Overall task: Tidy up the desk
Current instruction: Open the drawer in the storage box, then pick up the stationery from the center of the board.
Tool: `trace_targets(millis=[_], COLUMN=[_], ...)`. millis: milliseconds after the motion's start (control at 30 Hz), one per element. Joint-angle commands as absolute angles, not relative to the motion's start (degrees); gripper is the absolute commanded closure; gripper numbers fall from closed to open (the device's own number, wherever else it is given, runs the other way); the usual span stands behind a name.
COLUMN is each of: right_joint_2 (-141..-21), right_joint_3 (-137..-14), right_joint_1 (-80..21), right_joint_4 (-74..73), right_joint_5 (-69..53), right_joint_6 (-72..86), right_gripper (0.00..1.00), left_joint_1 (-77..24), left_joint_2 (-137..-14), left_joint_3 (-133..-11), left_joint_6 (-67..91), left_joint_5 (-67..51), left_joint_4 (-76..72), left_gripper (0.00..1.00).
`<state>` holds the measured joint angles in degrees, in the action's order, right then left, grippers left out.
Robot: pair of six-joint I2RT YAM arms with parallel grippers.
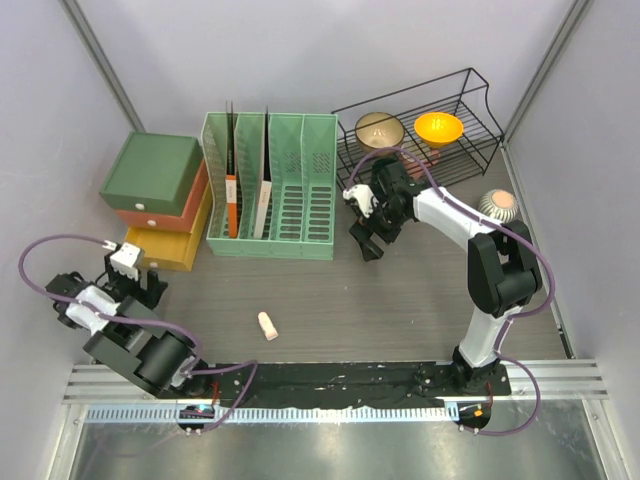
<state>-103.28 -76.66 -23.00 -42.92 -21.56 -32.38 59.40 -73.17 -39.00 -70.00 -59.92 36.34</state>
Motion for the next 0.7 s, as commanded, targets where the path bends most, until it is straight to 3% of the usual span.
trace_targets(millis=[0,133,267,367,467,667], right_joint_2=[-102.3,-102.74,-103.18,-103.71,-104.76,-104.42], right_joint_3=[-80.42,-82.35,-84.37,-85.87,-87.8,-88.86], right_joint_1=[-23.12,-23.11,-23.2,-23.55,-23.99,-25.05], right_joint_4=[-44.21,-44.91,-45.61,-46.4,-47.81,-48.34], right_joint_5=[-19.43,-18.81,-19.51,-19.95,-20.13,-20.3], right_joint_6=[-30.68,-29.45,-27.86,-26.9,-25.84,-24.17], right_gripper=[0.0,0.0,0.0,0.0,0.0,0.0], left_joint_1=[59.85,58.81,52.05,44.67,33.08,1.04], left_joint_2=[-68.21,-66.88,-66.45,-63.47,-57.85,-52.82], left_joint_3=[-46.4,-50.7,-55.8,-56.16,-54.85,-53.08], left_joint_6=[-91.8,-110.72,-109.28,-103.82,-88.63,-69.27], left_joint_5=[-63.45,-65.04,-62.23,-60.47,-55.91,-41.85], left_joint_4=[66.69,86.27,91.76,88.26,76.93,63.29], left_gripper=[0.18,0.04,0.05,0.05,0.05,0.04])
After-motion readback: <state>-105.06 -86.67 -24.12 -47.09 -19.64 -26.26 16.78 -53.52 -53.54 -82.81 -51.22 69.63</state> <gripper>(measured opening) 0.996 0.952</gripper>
